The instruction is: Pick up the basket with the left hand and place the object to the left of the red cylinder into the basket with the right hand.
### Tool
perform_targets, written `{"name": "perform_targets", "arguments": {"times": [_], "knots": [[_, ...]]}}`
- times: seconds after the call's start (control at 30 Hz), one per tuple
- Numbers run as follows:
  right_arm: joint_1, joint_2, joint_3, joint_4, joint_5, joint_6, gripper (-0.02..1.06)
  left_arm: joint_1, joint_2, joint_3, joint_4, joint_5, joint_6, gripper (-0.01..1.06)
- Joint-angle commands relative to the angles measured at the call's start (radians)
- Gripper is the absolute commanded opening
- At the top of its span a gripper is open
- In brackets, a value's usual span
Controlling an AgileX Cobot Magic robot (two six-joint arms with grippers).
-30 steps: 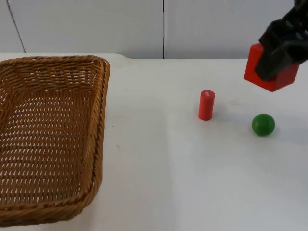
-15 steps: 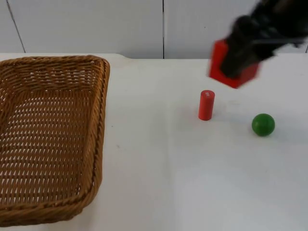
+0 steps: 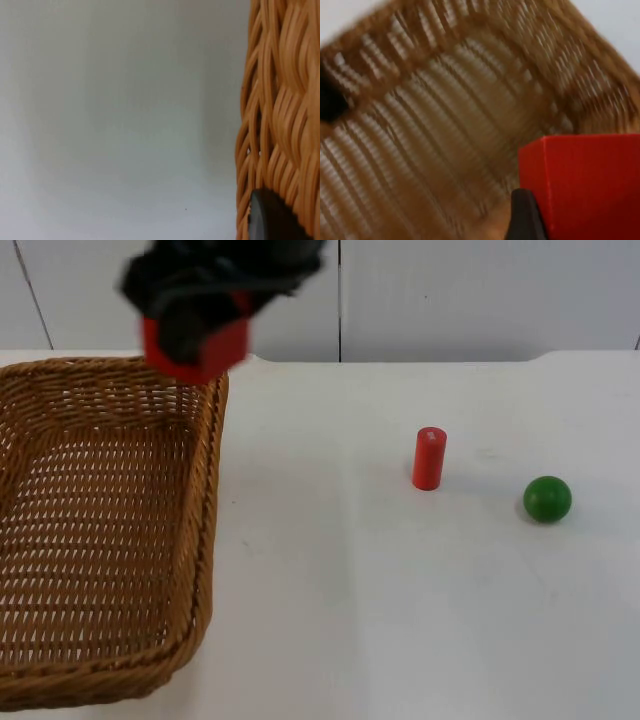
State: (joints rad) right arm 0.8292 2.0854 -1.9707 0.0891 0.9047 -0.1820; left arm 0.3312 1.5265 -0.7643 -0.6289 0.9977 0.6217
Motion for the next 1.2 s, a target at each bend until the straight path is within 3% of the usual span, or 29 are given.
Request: {"name": "perform_targets", "arguments": {"times": [0.0,0.27,0.33,0.4,0.43,0.57,0.6,0.67,0.7,0.93,1.03,1.17], "knots": [[0.021,0.053,-0.082,0.03,0.009,-0.01,0.0,0.003,-0.011,0.002,-0.036,0.006,0.015,0.0],[0.042,0.195,-0.15,0.055,0.002,-0.01,0.0,0.003,-0.011,0.002,-0.043,0.01,0.02,0.0],[0.042,0.224,-0.15,0.055,0.009,-0.01,0.05,0.003,-0.011,0.002,-0.043,0.01,0.02,0.0],[0.042,0.241,-0.15,0.055,0.022,-0.01,0.18,0.003,-0.011,0.002,-0.043,0.01,0.02,0.0],[0.042,0.241,-0.15,0.055,0.022,-0.01,0.18,0.003,-0.011,0.002,-0.043,0.01,0.02,0.0],[0.042,0.248,-0.15,0.074,0.036,-0.02,0.61,0.003,-0.011,0.002,-0.047,0.01,0.026,0.0],[0.042,0.248,-0.15,0.074,0.036,-0.02,0.61,0.003,-0.011,0.002,-0.047,0.01,0.026,0.0],[0.042,0.223,-0.15,0.072,0.036,-0.02,0.83,0.003,-0.011,0.002,-0.047,0.01,0.026,0.0],[0.042,0.213,-0.15,0.067,0.038,-0.02,0.87,0.003,-0.011,0.002,-0.047,0.01,0.026,0.0],[0.038,0.088,-0.15,-0.033,0.081,-0.01,0.92,0.003,-0.011,0.002,-0.047,0.01,0.026,0.0],[0.03,-0.022,-0.15,-0.089,0.151,0.039,0.92,0.003,-0.011,0.002,-0.047,0.01,0.026,0.0],[0.008,-0.116,-0.116,-0.089,0.186,0.077,0.92,0.003,-0.011,0.002,-0.047,0.01,0.026,0.0]]}}
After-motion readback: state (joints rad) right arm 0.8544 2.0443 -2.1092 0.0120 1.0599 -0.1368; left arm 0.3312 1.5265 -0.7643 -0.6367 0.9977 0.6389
